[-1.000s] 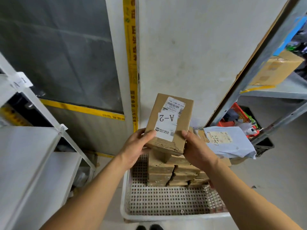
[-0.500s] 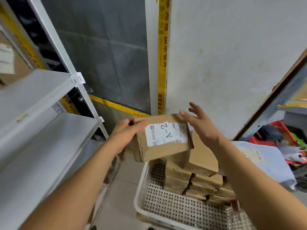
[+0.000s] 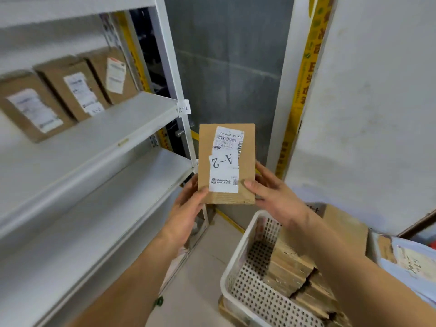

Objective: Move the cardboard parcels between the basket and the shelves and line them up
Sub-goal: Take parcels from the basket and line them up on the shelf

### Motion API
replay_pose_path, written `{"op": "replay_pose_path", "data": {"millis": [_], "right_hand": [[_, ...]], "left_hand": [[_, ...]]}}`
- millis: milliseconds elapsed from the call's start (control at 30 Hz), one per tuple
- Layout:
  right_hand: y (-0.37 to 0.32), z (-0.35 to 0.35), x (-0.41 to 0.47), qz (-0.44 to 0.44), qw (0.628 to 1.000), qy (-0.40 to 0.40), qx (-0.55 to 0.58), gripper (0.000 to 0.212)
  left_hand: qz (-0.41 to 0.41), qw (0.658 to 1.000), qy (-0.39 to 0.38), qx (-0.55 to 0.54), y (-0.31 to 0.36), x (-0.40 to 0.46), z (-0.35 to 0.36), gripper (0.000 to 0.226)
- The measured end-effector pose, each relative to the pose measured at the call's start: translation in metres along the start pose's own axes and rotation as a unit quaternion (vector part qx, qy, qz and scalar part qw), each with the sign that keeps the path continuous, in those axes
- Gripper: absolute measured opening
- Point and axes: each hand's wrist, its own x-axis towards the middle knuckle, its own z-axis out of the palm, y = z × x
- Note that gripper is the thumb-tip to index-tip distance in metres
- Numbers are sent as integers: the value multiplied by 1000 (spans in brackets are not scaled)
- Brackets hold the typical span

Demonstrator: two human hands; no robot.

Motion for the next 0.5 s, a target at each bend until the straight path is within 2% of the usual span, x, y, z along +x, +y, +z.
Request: {"op": "replay_pose_path", "data": {"millis": [200,500], "right_hand": [[-4,66,28,-29,998,-57,-4,71],[-18,227,84,-91,992,-69,-59,77]], "left_hand": [[66,997,30,35,34,-20,-65,62],[140,975,78,152,100,-39,-214,48]]}}
